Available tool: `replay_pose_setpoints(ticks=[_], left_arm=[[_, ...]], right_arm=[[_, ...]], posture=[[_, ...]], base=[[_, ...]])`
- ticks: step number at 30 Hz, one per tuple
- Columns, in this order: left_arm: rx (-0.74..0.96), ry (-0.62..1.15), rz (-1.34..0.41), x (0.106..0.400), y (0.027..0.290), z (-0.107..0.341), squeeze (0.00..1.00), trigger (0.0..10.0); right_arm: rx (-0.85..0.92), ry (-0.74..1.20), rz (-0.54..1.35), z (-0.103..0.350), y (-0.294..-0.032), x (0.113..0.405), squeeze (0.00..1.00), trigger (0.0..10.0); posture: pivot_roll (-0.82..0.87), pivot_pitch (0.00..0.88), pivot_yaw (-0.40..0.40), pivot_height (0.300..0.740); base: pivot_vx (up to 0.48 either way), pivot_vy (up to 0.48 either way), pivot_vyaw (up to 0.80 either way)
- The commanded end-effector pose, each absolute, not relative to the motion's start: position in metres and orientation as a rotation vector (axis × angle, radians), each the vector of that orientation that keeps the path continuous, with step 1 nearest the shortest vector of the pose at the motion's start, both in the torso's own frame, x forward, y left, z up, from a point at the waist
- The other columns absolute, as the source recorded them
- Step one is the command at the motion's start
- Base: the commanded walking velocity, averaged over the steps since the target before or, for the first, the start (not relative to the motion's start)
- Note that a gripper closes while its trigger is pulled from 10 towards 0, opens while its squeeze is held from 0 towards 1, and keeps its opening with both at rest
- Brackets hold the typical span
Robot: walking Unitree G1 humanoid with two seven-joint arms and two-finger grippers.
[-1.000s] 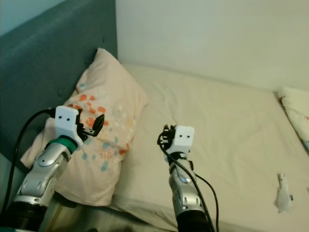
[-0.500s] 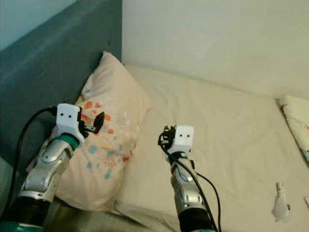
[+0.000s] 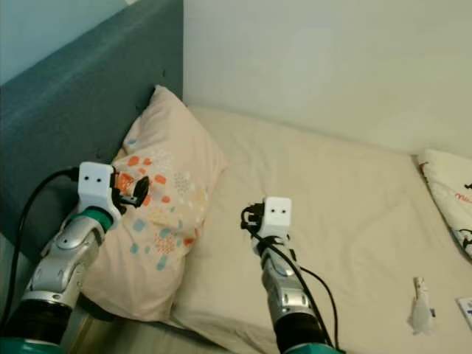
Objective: Clean up the room
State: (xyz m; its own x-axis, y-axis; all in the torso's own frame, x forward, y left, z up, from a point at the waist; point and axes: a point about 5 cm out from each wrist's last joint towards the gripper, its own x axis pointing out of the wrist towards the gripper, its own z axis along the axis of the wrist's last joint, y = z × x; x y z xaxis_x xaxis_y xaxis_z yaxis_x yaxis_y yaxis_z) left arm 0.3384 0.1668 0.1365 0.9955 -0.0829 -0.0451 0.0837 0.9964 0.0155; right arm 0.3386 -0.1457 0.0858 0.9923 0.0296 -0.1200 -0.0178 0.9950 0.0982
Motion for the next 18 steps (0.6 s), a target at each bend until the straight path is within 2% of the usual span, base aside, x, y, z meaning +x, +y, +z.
replay_pose_setpoints(ticks=[1,11,18], left_arm=[[0.036,0.109,-0.096,0.331,0.162,0.116,0.00,10.0],[0.037,0.148,-0.131,0.328,0.153,0.106,0.00,10.0],[0.045,0.131,-0.111,0.331,0.147,0.112,0.00,10.0]], right_arm=[[0.104,0.175,-0.015,0.075,-0.157,0.334,0.00,10.0],[0.050,0.197,-0.002,0.070,-0.159,0.330,0.00,10.0],[0.057,0.222,0.001,0.067,-0.155,0.333,0.00,10.0]], posture=[[0.12,0.037,-0.048,0.740],[0.11,0.073,-0.034,0.740],[0.13,0.083,-0.037,0.740]], base=[[0.000,0.000,0.00],[0.000,0.000,0.00],[0.000,0.000,-0.80]])
